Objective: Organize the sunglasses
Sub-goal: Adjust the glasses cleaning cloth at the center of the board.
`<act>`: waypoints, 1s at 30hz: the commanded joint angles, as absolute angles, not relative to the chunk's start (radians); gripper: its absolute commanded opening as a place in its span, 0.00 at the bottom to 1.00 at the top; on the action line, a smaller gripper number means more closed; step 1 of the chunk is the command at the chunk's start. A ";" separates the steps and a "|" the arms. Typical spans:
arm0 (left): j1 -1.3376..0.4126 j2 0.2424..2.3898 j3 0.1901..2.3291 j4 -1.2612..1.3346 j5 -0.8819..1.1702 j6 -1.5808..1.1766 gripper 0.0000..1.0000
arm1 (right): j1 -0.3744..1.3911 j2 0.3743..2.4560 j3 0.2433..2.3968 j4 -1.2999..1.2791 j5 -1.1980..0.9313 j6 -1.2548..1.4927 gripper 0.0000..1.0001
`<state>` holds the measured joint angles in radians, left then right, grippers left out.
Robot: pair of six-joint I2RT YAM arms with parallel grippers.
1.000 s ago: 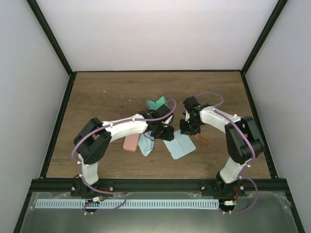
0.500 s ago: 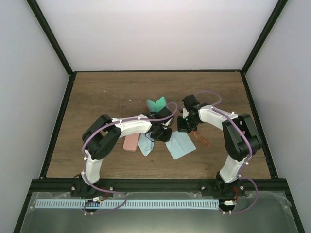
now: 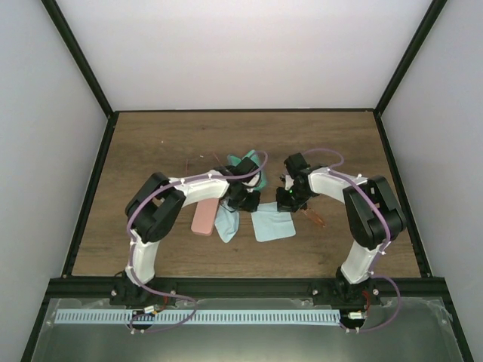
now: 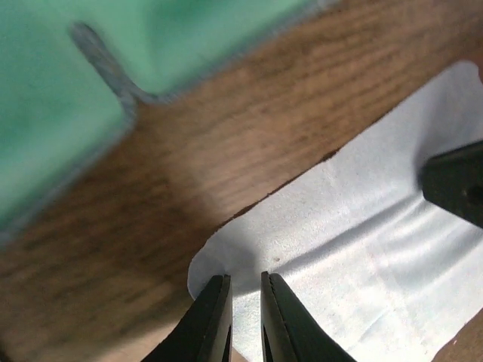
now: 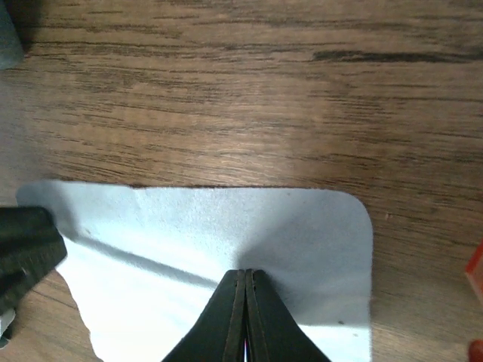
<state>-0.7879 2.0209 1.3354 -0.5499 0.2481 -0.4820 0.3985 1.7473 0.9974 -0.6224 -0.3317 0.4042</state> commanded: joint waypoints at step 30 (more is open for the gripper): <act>-0.724 1.982 1.393 -0.690 0.101 -0.487 0.50 | 0.393 1.737 1.149 -0.667 -0.241 0.372 0.30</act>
